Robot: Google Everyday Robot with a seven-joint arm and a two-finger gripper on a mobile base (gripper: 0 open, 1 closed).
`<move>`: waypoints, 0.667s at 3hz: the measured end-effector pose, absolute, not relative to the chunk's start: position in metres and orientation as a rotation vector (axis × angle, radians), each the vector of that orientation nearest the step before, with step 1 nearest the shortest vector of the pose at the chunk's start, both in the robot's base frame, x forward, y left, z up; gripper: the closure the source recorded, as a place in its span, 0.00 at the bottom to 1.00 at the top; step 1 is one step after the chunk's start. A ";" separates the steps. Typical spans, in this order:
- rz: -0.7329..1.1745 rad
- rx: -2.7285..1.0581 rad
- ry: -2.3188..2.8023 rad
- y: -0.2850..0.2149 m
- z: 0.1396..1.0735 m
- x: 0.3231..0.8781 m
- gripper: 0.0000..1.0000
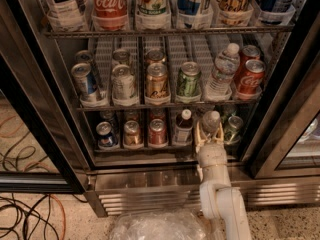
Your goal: Pick water bottle from bottom shelf of fridge
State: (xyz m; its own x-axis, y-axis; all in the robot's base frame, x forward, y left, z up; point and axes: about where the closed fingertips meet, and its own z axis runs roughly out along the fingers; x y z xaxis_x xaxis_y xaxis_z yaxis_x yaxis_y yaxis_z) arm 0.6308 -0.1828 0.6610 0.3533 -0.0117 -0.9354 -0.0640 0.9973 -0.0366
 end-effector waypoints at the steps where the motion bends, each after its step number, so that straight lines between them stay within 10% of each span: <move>1: 0.045 -0.124 1.168 -0.176 0.674 0.618 1.00; 2: 0.059 -0.175 1.184 -0.174 0.684 0.604 1.00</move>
Offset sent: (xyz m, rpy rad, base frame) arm -0.0457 0.0081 0.0365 -0.1184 0.0091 0.1204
